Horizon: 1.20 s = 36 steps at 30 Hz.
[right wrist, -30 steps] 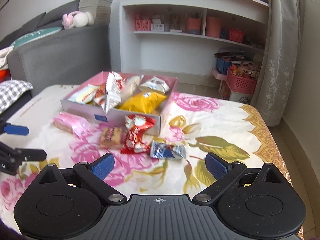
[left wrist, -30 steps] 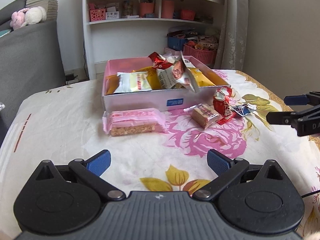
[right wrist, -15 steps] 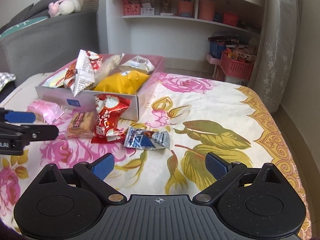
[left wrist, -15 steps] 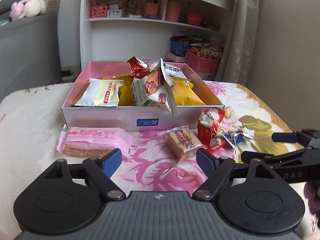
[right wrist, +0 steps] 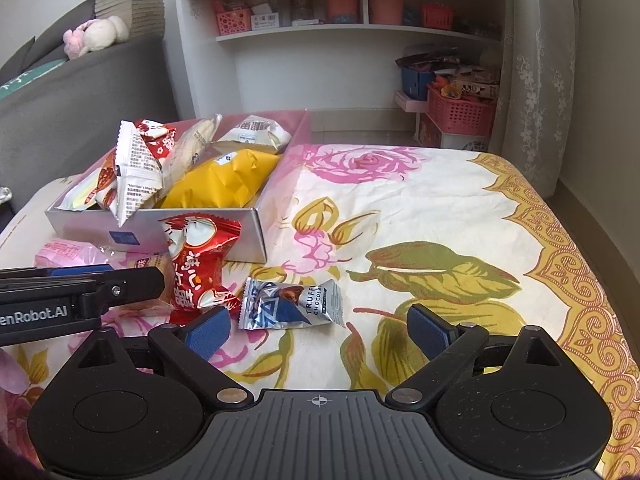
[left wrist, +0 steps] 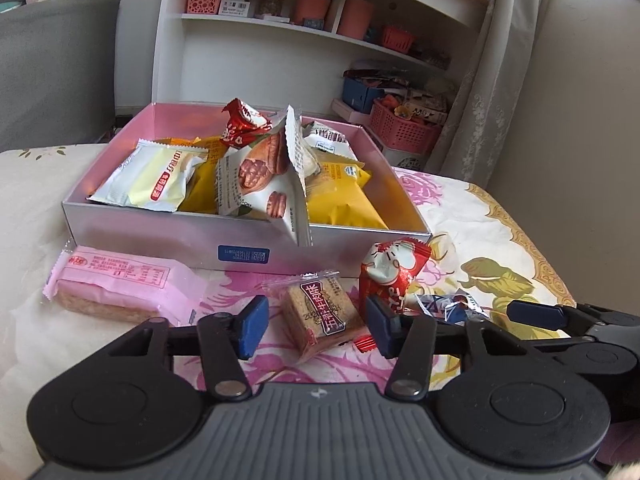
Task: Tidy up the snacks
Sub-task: 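Grasp square biscuit packet with left tool while right tool grasps blue-and-white candy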
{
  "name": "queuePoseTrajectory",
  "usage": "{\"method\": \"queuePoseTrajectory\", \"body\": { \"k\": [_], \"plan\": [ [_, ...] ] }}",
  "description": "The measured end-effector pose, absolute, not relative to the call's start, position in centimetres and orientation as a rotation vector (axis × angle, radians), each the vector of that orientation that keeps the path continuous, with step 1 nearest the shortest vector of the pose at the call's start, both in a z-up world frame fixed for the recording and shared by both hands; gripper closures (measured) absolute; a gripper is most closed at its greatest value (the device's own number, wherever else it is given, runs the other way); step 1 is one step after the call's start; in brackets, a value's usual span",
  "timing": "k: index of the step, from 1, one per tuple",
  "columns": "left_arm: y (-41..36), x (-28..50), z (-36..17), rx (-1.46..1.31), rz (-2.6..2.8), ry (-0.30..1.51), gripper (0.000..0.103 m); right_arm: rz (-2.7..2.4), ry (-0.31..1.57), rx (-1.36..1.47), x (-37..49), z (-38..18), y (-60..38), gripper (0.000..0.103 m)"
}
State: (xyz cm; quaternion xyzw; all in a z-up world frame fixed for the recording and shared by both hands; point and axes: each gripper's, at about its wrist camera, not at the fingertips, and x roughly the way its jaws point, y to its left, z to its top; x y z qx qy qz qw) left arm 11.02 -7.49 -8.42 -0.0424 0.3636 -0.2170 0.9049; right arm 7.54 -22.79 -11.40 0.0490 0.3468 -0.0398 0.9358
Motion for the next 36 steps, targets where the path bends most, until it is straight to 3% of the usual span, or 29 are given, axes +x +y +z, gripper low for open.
{"method": "queuePoseTrajectory", "body": {
  "k": [7, 9, 11, 15, 21, 25, 33, 36],
  "plan": [
    [-8.1, 11.6, -8.6, -0.050, -0.466, 0.772, 0.068, -0.069, 0.723, 0.087, 8.3, -11.9, -22.2, 0.022],
    [-8.3, 11.8, -8.6, -0.030, -0.474, 0.777, 0.069, -0.066, 0.714, 0.074, 8.4, -11.9, -22.1, 0.031],
    [-8.2, 11.9, -8.5, -0.013, -0.478, 0.786, 0.070, -0.066, 0.709, 0.071, 8.4, -11.8, -22.1, 0.048],
    [-7.7, 11.8, -8.3, 0.018, -0.473, 0.793, 0.070, -0.066, 0.708, 0.088, 8.4, -11.5, -22.6, 0.063],
    [-7.7, 11.6, -8.4, 0.028, -0.483, 0.799, 0.066, -0.068, 0.714, 0.105, 8.2, -11.5, -23.2, 0.059],
    [-8.5, 11.3, -8.6, 0.054, -0.503, 0.787, 0.053, -0.071, 0.716, 0.102, 8.2, -11.6, -23.1, 0.051],
    [-8.9, 11.1, -9.0, 0.116, -0.495, 0.766, 0.054, -0.083, 0.711, 0.081, 8.4, -11.7, -22.7, 0.049],
    [-8.9, 10.9, -8.9, 0.145, -0.481, 0.759, 0.059, -0.093, 0.712, 0.076, 8.4, -11.7, -22.6, 0.052]
  ]
}}
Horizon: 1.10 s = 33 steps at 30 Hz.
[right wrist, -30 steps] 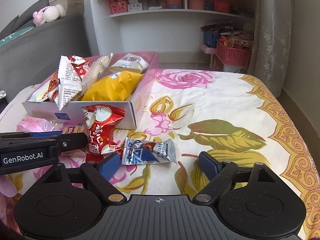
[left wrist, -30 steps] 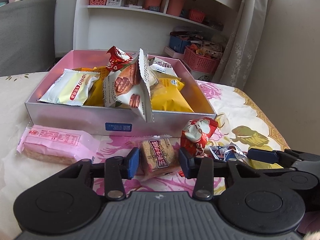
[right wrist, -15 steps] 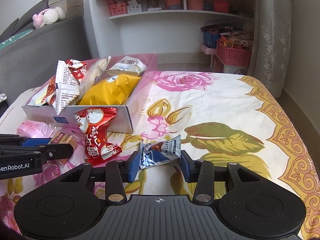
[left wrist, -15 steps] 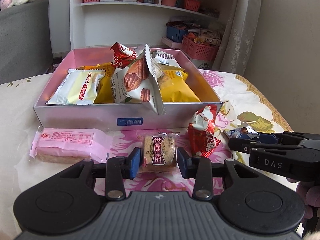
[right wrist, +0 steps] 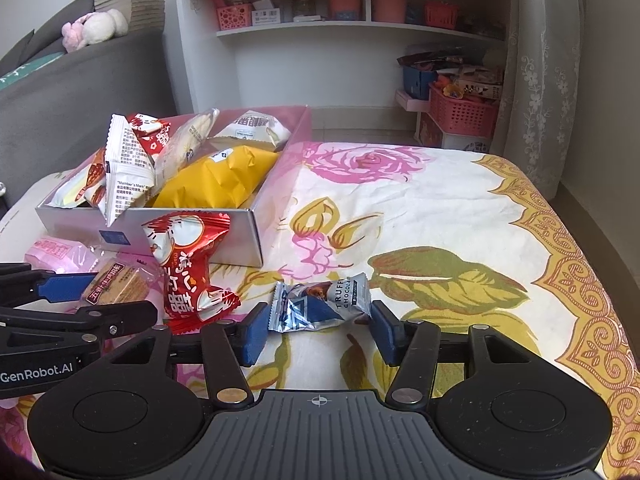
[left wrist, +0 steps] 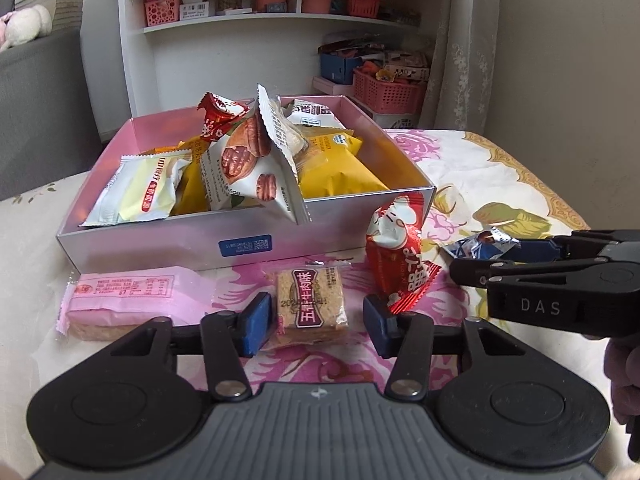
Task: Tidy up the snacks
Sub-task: 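Grasp square biscuit packet with left tool while right tool grasps blue-and-white candy, then lift both packets and carry them over the pink box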
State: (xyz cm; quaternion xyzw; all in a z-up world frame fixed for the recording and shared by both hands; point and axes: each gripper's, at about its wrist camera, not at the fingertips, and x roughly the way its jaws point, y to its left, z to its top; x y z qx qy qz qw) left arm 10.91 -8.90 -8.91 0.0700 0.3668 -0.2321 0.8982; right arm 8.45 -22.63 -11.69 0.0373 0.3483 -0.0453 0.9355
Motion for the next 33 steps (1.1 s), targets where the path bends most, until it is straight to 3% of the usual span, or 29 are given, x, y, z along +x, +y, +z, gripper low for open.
{"method": "queuePoseTrajectory", "body": {
  "k": [4, 8, 14, 15, 18, 20, 22, 30, 33],
  "plan": [
    [-8.7, 11.1, -8.7, 0.142, -0.470, 0.765, 0.070, -0.082, 0.712, 0.056, 8.5, -11.5, -22.3, 0.073],
    [-8.5, 11.1, -8.5, 0.135, -0.466, 0.772, 0.071, -0.065, 0.718, 0.036, 8.5, -11.3, -21.8, 0.090],
    [-8.4, 10.9, -8.4, 0.143, -0.474, 0.779, 0.071, -0.050, 0.720, 0.047, 8.1, -10.9, -22.2, 0.091],
    [-8.3, 10.8, -8.3, 0.143, -0.474, 0.780, 0.071, -0.044, 0.723, 0.058, 8.1, -10.8, -22.5, 0.091],
    [-8.1, 10.8, -8.2, 0.134, -0.475, 0.785, 0.071, -0.058, 0.722, 0.105, 7.8, -10.5, -23.6, 0.075],
    [-8.0, 10.8, -8.2, 0.126, -0.478, 0.789, 0.071, -0.074, 0.709, 0.133, 7.9, -10.3, -24.2, 0.052],
    [-8.0, 10.8, -8.2, 0.123, -0.477, 0.791, 0.071, -0.095, 0.690, 0.157, 8.1, -10.1, -24.5, 0.041],
    [-7.9, 11.0, -8.4, 0.113, -0.477, 0.797, 0.071, -0.204, 0.670, 0.273, 10.7, -10.4, -25.1, 0.041],
    [-7.9, 11.1, -8.4, 0.112, -0.478, 0.797, 0.071, -0.232, 0.672, 0.346, 11.5, -11.0, -25.6, 0.045]
  ]
}}
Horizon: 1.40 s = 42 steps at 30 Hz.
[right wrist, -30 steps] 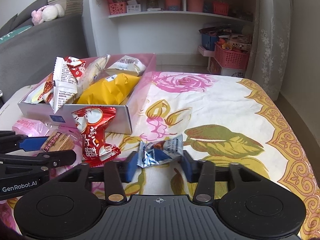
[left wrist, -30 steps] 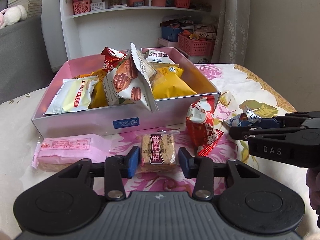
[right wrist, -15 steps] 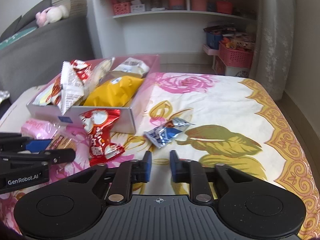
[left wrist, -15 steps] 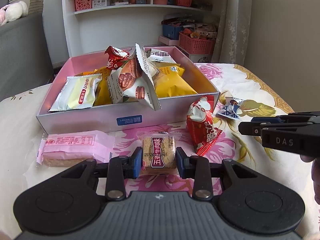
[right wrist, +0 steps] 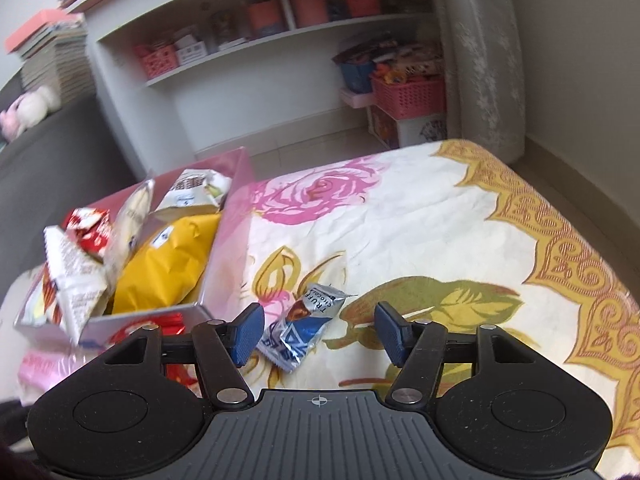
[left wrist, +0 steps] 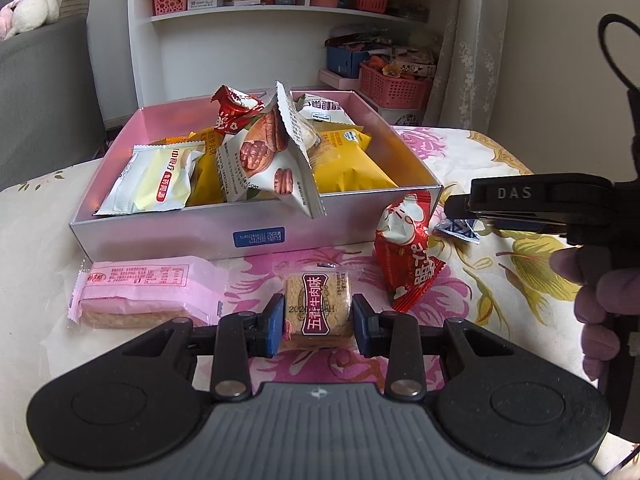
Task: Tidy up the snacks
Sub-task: 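Lift both packets and carry them over the pink box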
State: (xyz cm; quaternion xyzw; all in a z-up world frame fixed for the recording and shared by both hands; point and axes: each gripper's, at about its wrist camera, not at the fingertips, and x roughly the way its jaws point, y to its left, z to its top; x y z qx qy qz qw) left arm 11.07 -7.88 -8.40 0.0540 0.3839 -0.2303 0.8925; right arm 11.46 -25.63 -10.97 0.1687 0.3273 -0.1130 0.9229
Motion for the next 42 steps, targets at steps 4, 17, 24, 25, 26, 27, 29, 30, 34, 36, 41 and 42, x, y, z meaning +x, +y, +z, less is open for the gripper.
{"method": "queuePoseTrajectory", "body": {
  "k": [4, 17, 24, 25, 26, 27, 29, 30, 34, 36, 41, 42],
  "plan": [
    [-7.9, 11.1, -8.4, 0.111, -0.479, 0.796, 0.071, -0.236, 0.670, 0.319, 11.8, -11.6, -25.3, 0.072],
    [-7.4, 10.6, -7.3, 0.104, -0.497, 0.781, 0.071, -0.211, 0.675, 0.305, 10.4, -10.2, -25.8, 0.085],
    [-6.3, 10.0, -5.7, 0.078, -0.501, 0.759, 0.071, -0.192, 0.644, 0.359, 9.5, -8.6, -26.4, 0.085],
    [-6.2, 10.0, -5.4, 0.072, -0.501, 0.755, 0.071, -0.185, 0.637, 0.371, 9.3, -8.3, -26.5, 0.085],
    [-6.0, 10.0, -5.1, 0.063, -0.500, 0.749, 0.071, -0.177, 0.628, 0.382, 9.2, -8.0, -26.5, 0.085],
    [-5.7, 9.9, -4.8, 0.056, -0.500, 0.743, 0.071, -0.169, 0.622, 0.389, 9.1, -7.7, -26.4, 0.085],
    [-5.4, 10.0, -4.2, 0.038, -0.495, 0.731, 0.071, -0.152, 0.606, 0.404, 8.8, -7.0, -26.3, 0.085],
    [-5.2, 10.0, -3.9, 0.027, -0.493, 0.724, 0.071, -0.142, 0.599, 0.412, 8.8, -6.7, -26.1, 0.085],
    [-4.7, 10.3, -2.9, -0.010, -0.476, 0.695, 0.071, -0.102, 0.570, 0.434, 8.7, -5.6, -25.4, 0.085],
    [-4.3, 10.7, -2.6, -0.027, -0.462, 0.684, 0.071, -0.085, 0.561, 0.435, 9.0, -5.3, -24.9, 0.085],
    [-3.6, 11.5, -2.7, -0.062, -0.424, 0.684, 0.071, -0.056, 0.546, 0.441, 10.1, -5.1, -23.9, 0.085],
    [-3.5, 11.6, -2.7, -0.067, -0.418, 0.686, 0.071, -0.052, 0.546, 0.438, 10.4, -5.2, -23.7, 0.085]
  ]
}}
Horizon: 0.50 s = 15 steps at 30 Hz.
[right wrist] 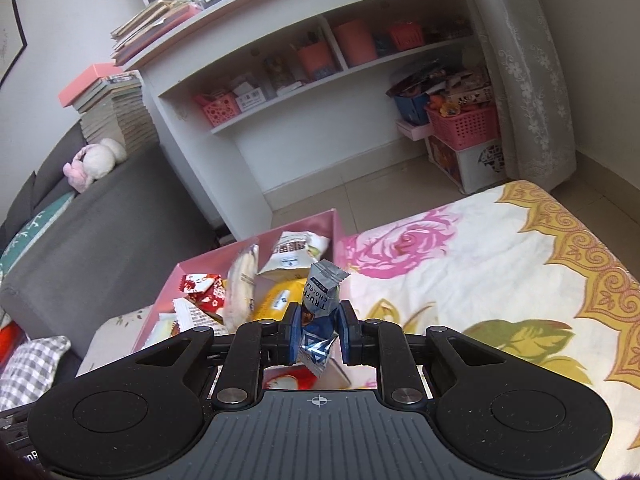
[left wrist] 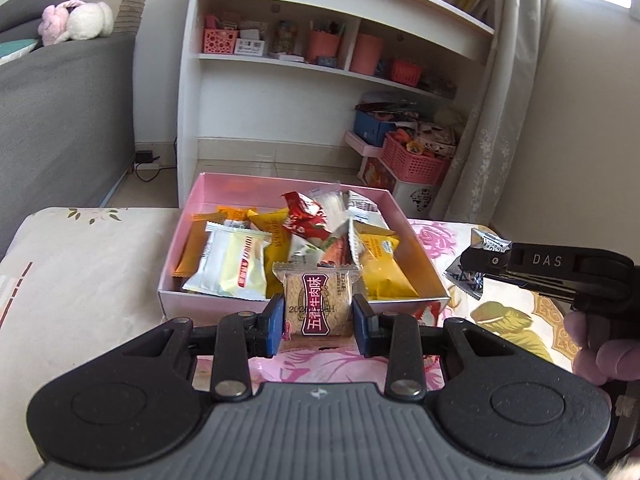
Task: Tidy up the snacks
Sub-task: 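Lift both packets and carry them over the pink box, then lower both packets into the pink box and open both tools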
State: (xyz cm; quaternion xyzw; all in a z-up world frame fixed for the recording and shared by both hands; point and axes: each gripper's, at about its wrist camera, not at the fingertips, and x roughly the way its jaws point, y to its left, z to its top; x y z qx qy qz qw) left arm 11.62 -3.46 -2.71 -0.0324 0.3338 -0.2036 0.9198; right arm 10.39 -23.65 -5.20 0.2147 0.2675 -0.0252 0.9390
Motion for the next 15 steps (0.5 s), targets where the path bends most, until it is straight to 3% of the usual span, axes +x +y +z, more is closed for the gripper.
{"method": "queuePoseTrajectory", "body": {
  "k": [15],
  "plan": [
    [-2.8, 12.5, -3.1, -0.069, -0.395, 0.697, 0.071, -0.069, 0.568, 0.361, 12.5, -6.4, -21.6, 0.078]
  ]
}}
